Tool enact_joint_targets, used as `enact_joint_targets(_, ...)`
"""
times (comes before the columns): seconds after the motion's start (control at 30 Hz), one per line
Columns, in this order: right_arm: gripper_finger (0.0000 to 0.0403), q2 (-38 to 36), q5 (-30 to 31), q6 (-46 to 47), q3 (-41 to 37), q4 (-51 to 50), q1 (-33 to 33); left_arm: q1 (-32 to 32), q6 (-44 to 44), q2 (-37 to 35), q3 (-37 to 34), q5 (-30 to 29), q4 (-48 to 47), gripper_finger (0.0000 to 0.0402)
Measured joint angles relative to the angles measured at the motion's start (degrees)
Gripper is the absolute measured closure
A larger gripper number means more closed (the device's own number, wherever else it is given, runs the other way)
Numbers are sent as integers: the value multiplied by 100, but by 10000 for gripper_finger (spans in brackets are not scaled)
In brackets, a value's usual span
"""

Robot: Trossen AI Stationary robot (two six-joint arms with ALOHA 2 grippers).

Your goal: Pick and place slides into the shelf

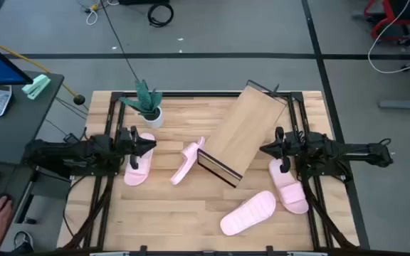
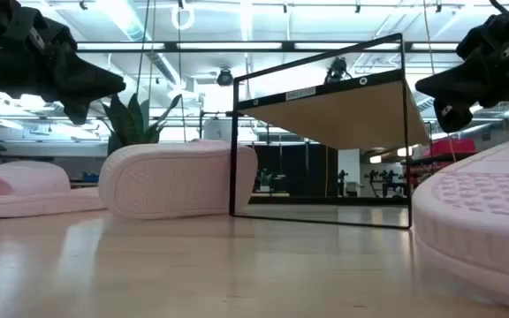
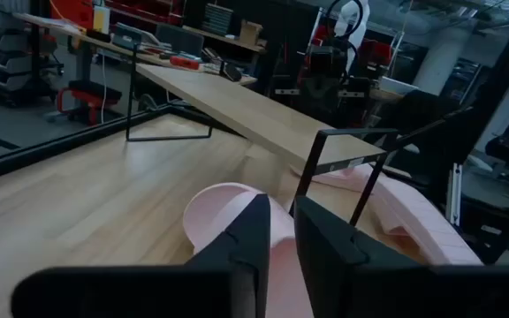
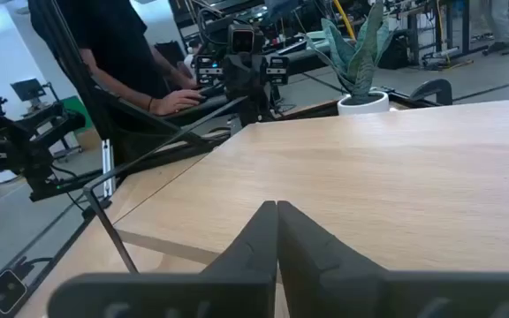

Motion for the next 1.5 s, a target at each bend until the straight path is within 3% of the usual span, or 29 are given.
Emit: enact_joint_targets(1.5, 389, 0, -1, 0, 0, 0, -2, 1, -2, 0, 0, -1, 0, 343)
